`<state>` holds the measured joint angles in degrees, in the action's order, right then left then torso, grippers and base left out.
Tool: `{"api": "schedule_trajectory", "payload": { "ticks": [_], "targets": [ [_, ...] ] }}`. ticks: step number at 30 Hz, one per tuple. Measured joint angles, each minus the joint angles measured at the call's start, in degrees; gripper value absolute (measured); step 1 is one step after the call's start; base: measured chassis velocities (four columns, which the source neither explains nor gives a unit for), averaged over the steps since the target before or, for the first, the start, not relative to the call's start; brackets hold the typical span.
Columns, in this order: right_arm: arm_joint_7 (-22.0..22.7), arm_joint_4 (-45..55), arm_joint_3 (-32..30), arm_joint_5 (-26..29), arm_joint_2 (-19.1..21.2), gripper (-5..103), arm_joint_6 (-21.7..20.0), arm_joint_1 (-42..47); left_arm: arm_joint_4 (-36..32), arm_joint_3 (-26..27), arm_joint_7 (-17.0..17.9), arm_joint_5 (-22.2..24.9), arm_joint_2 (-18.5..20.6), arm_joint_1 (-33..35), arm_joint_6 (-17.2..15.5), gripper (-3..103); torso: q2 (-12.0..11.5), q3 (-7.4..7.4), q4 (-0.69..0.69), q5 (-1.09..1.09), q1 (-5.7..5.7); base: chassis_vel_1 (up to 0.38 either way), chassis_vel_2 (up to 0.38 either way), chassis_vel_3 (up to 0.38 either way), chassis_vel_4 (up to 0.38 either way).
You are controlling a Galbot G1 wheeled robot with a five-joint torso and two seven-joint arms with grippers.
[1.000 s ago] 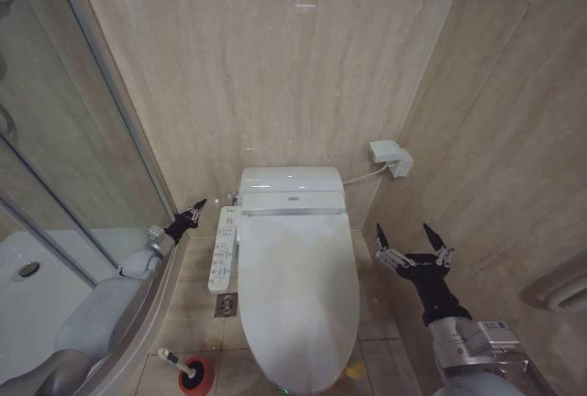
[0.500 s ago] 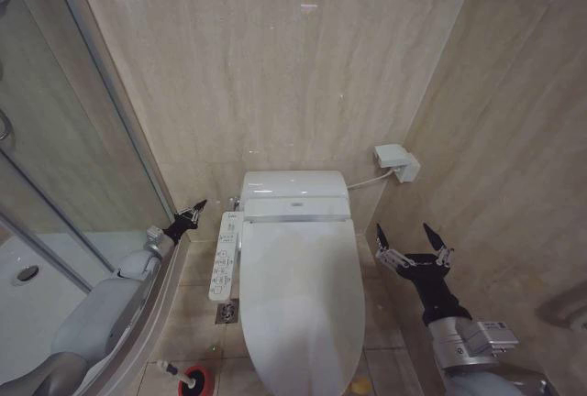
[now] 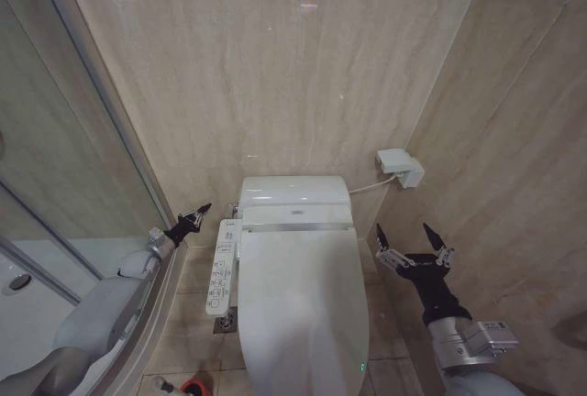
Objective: Open the toilet lid, clean the toilet bowl with a toilet brush, close the toilet lid, and flush.
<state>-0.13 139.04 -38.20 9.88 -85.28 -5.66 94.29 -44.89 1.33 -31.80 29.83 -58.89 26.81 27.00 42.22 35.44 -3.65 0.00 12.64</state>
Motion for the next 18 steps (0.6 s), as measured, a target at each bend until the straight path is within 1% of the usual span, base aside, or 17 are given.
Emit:
{"api": "schedule_trajectory", "payload": {
  "ticks": [3, 7, 18],
  "targets": [
    [0.00, 0.00, 0.00, 0.00, 0.00, 100, 0.00, 0.00, 2.75, -0.21, -1.87, -1.44, -1.36, -1.41, 1.31, 0, 0.00, 0.00, -0.01, 0.01, 0.00, 0.000, 0.000, 0.000, 0.000],
    [0.00, 0.00, 0.00, 0.00, 0.00, 100, 0.00, 0.00, 4.64, -0.35, -2.75, -2.22, -2.67, -2.28, 1.84, 0, 0.00, 0.00, -0.02, 0.00, 0.00, 0.000, 0.000, 0.000, 0.000],
    [0.00, 0.00, 0.00, 0.00, 0.00, 100, 0.00, 0.00, 6.70, -0.23, -3.95, -3.76, -4.17, -2.57, 2.38, 0, 0.00, 0.00, -0.01, 0.00, 0.00, 0.000, 0.000, 0.000, 0.000]
  ]
}}
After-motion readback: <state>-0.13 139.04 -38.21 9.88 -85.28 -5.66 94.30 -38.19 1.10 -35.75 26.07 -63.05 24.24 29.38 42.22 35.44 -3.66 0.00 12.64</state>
